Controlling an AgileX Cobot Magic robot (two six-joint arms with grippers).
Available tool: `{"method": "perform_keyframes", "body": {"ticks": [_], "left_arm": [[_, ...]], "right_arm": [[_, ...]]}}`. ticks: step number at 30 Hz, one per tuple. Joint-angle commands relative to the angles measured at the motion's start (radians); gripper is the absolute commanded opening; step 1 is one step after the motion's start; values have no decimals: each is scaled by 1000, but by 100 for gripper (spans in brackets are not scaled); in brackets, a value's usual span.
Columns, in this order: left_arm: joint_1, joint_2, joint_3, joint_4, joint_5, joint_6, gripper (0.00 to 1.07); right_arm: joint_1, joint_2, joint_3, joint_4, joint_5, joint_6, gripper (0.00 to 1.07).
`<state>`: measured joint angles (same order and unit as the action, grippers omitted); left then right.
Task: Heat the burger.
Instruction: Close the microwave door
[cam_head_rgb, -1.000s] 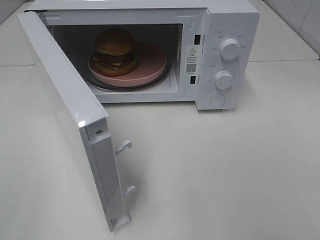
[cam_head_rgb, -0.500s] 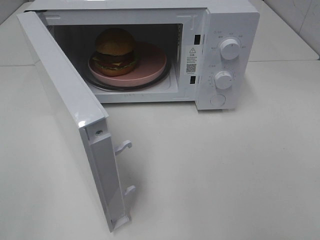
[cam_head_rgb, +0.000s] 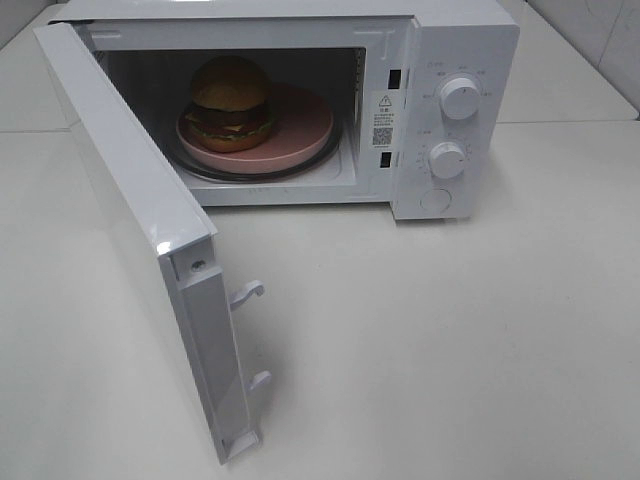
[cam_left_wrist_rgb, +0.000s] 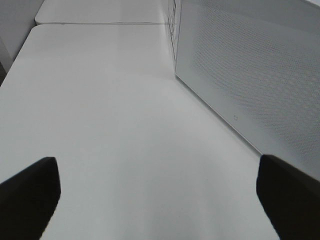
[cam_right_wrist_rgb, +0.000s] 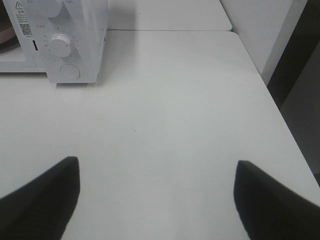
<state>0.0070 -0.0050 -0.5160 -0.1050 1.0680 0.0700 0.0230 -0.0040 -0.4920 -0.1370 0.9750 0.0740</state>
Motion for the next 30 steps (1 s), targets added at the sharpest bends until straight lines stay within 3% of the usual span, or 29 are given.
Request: {"method": "perform_keyframes", "body": {"ticks": [1, 13, 18, 21, 30], "left_arm": [[-1, -3, 0, -2, 1, -5, 100], [-2, -3, 0, -2, 1, -6, 100], [-2, -3, -8, 9, -12, -51, 98], [-2, 1, -32, 15, -121, -54, 95], [-2, 73, -32, 17, -231, -49, 87]], "right_arm": [[-8, -35, 2, 2, -13, -6, 76], [-8, -35, 2, 2, -13, -6, 76], [-8, -35, 2, 2, -13, -5, 76], [-8, -35, 2, 2, -13, -5, 76], [-8, -35, 2, 2, -13, -5, 76]]}}
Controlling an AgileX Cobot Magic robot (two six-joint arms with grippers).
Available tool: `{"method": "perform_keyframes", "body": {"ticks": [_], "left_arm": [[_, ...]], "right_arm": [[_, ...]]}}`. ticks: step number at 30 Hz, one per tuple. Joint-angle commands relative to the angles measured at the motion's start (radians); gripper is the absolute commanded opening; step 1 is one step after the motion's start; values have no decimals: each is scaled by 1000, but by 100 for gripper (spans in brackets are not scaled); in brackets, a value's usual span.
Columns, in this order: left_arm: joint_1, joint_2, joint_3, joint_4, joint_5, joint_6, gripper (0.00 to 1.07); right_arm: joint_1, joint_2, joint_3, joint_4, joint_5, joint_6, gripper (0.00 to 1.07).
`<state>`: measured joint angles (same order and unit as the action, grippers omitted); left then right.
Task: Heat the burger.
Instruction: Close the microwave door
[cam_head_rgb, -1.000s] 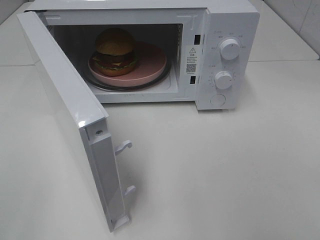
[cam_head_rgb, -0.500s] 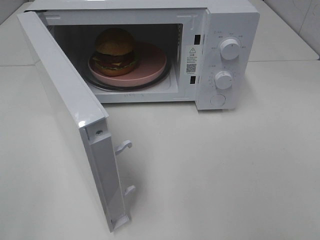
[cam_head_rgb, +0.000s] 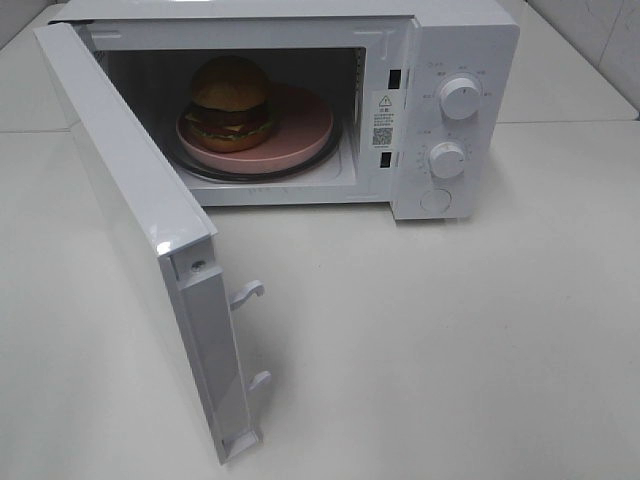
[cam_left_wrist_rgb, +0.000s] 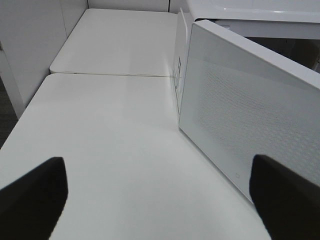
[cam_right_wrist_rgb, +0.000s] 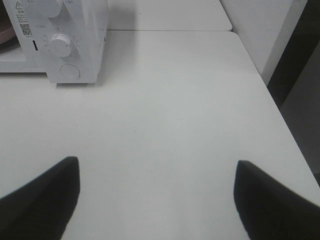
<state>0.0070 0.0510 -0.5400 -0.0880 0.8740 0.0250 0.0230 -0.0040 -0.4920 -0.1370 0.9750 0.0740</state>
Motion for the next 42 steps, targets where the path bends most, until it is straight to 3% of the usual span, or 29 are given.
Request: {"method": "perform_keyframes", "body": {"ticks": [1, 2, 5, 7, 8, 10, 11, 13, 17, 32, 37, 42], "left_arm": [[-2, 49, -8, 2, -70, -4, 79], [-2, 89, -8, 1, -106, -4, 69], [-2, 106, -8, 1, -125, 0, 63], [-2, 194, -7, 0, -203, 0, 47], [-2, 194, -7, 0, -203, 0, 47], [-2, 251, 3, 0, -274, 2, 26], [-2, 251, 3, 0, -274, 2, 26], [-2, 310, 34, 0, -366, 2, 12], [-2, 359, 72, 0, -476, 2, 0], [-2, 618, 303, 0, -1196, -1, 0], [-2, 712, 310, 4, -1289, -2, 0], [-2, 861, 310, 11, -1389, -46, 0]], "right_arm": [[-8, -35, 2, 2, -13, -5, 76], [-8, -35, 2, 2, -13, -5, 76], [-8, -35, 2, 2, -13, -5, 76], [-8, -35, 2, 2, -13, -5, 76], [-8, -35, 2, 2, -13, -5, 76], [-8, -35, 2, 2, -13, -5, 76], [-8, -35, 2, 2, -13, -5, 76], [-8, -35, 2, 2, -13, -5, 76], [-8, -35, 2, 2, -13, -5, 76], [-8, -35, 2, 2, -13, -5, 76], [-8, -35, 2, 2, -13, -5, 76], [-8, -35, 2, 2, -13, -5, 76]]}}
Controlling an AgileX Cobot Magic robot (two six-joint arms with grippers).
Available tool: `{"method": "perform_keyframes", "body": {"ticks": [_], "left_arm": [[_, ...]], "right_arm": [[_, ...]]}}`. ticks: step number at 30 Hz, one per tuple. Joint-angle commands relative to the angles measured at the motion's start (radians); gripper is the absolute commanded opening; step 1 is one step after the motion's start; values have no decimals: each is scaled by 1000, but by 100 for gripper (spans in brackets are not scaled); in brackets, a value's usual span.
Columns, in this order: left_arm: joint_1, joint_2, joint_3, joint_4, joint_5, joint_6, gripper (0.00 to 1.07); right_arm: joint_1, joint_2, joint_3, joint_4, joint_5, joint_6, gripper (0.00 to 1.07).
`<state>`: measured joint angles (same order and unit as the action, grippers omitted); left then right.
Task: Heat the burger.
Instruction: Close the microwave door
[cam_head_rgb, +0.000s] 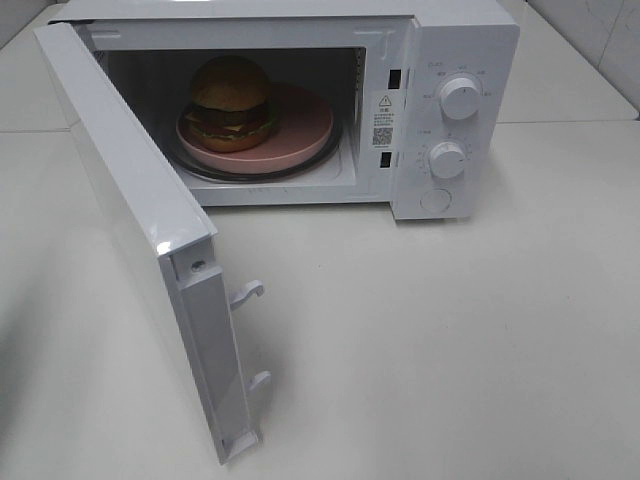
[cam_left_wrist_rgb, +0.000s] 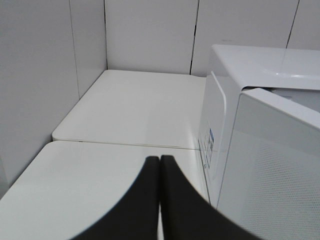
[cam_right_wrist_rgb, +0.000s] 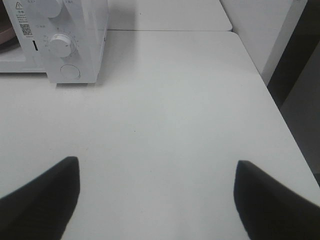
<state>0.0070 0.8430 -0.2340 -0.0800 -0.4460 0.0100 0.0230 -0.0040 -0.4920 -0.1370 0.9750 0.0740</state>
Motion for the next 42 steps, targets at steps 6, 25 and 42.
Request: {"method": "perform_keyframes", "body": {"ticks": [6, 25, 42], "left_arm": [[-2, 255, 4, 65, -223, -99, 0], [-2, 658, -104, 484, -475, -276, 0], [-173, 814, -251, 449, -481, -311, 0]], "right_arm": [[-8, -35, 2, 2, -13, -5, 76], [-8, -35, 2, 2, -13, -5, 76], [-8, -35, 2, 2, -13, -5, 76]]}}
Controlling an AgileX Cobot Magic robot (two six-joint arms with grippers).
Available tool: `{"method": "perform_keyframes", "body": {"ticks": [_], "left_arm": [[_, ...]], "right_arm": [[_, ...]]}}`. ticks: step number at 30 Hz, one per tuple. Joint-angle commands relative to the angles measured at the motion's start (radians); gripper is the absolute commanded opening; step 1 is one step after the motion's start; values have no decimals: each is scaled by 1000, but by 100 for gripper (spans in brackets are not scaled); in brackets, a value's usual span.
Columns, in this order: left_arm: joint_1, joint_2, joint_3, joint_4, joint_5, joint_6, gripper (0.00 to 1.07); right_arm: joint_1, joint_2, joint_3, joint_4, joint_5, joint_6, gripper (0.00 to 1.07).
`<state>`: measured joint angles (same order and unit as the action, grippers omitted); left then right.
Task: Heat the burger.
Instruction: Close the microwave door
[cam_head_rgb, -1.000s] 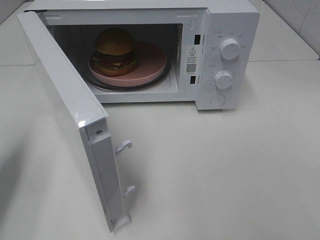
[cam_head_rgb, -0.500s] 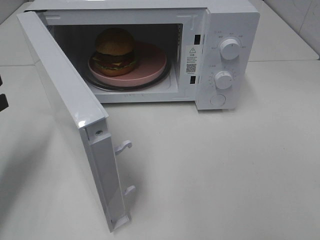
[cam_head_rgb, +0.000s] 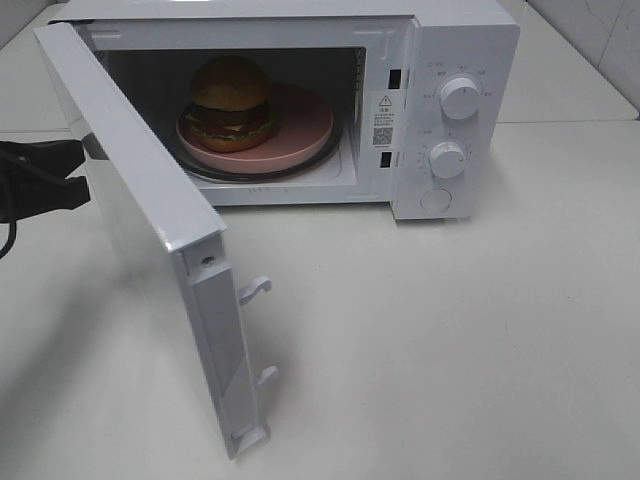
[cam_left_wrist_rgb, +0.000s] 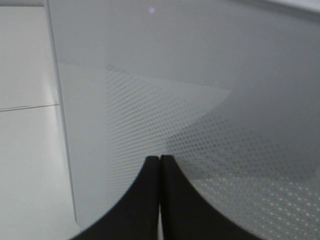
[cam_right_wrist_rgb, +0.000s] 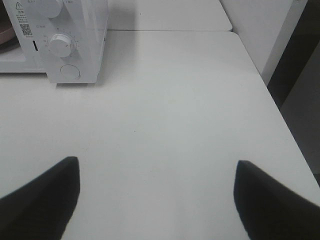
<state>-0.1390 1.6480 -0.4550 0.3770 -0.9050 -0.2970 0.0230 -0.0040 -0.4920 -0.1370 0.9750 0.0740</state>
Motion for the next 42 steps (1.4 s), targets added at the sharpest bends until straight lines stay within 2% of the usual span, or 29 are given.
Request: {"method": "perform_keyframes", "body": {"ticks": [1, 11, 20, 31, 34, 37, 41, 42], "left_arm": [[-27, 9, -30, -8, -22, -4, 0], [-135, 73, -130, -46, 25, 10, 0], [-166, 108, -174, -77, 26, 10, 0], [-231, 161, -270, -105, 85, 14, 0], [-253, 172, -292, -118, 84, 27, 0], [-292, 185, -322, -190, 95, 76, 0], [-328, 190, -357, -233, 145, 114, 0], [-353, 201, -387, -260, 164, 143, 0]], "right_arm": [[-8, -35, 2, 2, -13, -5, 76], [-8, -35, 2, 2, -13, -5, 76], [-8, -35, 2, 2, -13, -5, 76], [-8, -35, 2, 2, -13, -5, 76], [-8, -35, 2, 2, -13, -5, 76], [-8, -35, 2, 2, -13, -5, 76], [-8, -35, 2, 2, -13, -5, 76], [-8, -35, 2, 2, -13, -5, 76]]}}
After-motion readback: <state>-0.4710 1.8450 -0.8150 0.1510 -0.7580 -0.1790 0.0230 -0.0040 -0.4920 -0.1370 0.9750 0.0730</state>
